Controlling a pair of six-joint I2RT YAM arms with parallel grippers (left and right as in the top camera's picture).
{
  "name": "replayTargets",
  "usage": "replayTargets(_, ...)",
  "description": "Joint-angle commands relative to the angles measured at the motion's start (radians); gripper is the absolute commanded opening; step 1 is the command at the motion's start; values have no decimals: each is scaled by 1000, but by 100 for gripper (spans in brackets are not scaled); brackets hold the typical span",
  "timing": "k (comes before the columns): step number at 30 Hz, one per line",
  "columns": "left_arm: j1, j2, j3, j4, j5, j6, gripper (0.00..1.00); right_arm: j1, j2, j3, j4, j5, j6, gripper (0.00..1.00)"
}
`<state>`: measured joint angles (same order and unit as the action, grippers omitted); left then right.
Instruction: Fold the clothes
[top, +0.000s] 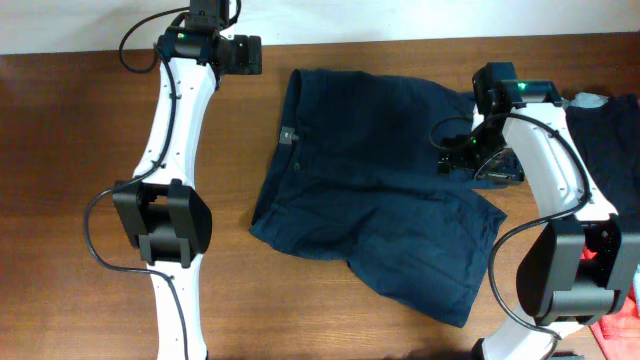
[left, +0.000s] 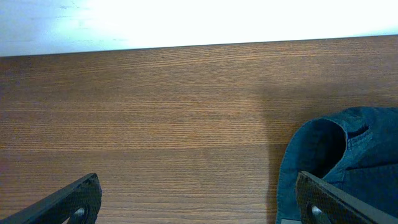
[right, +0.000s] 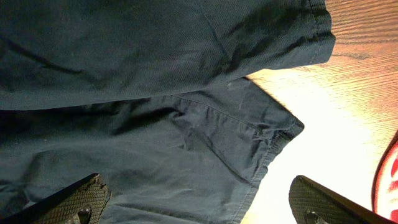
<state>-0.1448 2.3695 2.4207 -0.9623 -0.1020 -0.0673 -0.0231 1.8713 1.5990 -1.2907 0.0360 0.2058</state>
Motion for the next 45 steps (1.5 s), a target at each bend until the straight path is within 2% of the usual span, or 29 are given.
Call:
replayTargets(1,2,6,2,-1,-3,16,99,-3,-1,19,-3,-2,0,99)
replayTargets(32,2,6,2,-1,-2,16,99,-3,-1,19,-1,-3,3,99)
replayTargets(39,1,6,2,26,12,16,99,-3,-1,19,317,-59,5,99)
replayTargets(43,2,6,2,-56,10,16,99,-3,-1,19,345,-69,16,99)
replayTargets(45,2,6,2,-131,12,16,99,-3,-1,19,338,-145,27,99)
